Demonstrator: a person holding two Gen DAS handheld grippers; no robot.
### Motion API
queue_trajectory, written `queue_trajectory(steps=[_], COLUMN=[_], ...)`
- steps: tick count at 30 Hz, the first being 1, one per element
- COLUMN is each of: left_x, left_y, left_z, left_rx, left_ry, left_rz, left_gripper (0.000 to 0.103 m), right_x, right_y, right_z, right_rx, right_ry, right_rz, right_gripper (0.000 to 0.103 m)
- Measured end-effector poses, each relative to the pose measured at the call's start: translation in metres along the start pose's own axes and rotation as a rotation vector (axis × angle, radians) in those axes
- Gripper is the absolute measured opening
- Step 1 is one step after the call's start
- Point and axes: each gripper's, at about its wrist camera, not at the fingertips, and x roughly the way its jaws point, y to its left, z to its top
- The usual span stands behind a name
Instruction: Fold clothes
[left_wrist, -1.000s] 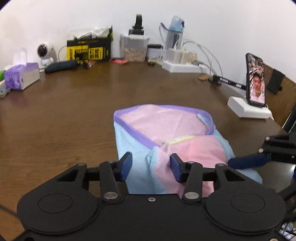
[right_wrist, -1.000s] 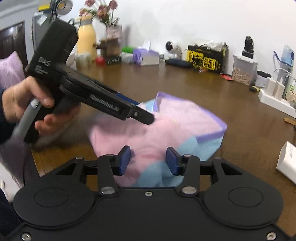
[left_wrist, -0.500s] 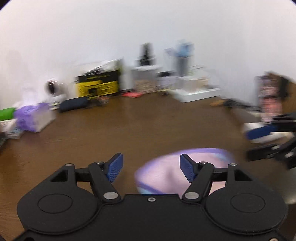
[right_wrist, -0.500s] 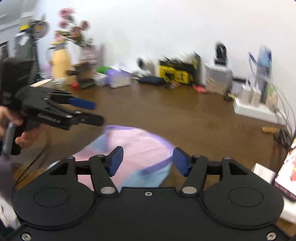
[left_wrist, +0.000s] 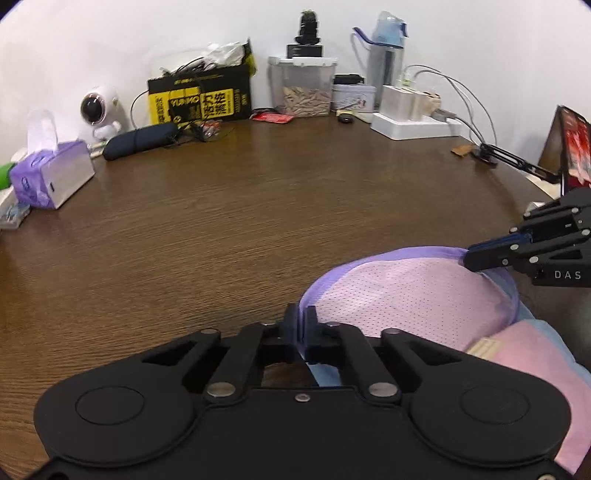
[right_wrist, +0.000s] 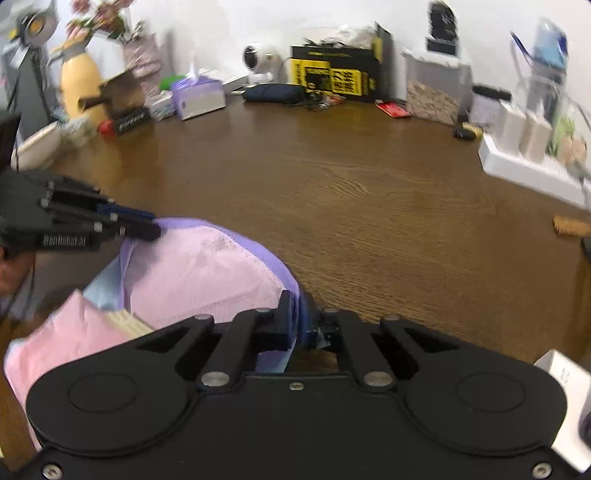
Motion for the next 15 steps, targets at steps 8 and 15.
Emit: queue_trajectory(steps=[8, 15], left_x=[-0.054, -0.113], left_y=[-0.017, -0.044], left_z=[-0.001, -0.051], left_rx=[-0.013, 0.057], left_ry=[-0.152, -0.246], left_rz=[-0.058, -0.102], left_gripper=[0.002, 0.002], right_x=[-0.055, -0.115], right_y=[-0.007, 0.010], right_z=[-0.006, -0.059], right_rx=[0.041, -0.160], right_ry=[-0.200, -0.361], right_rz=[0.116, 0.253], right_gripper=[0.006, 0.006])
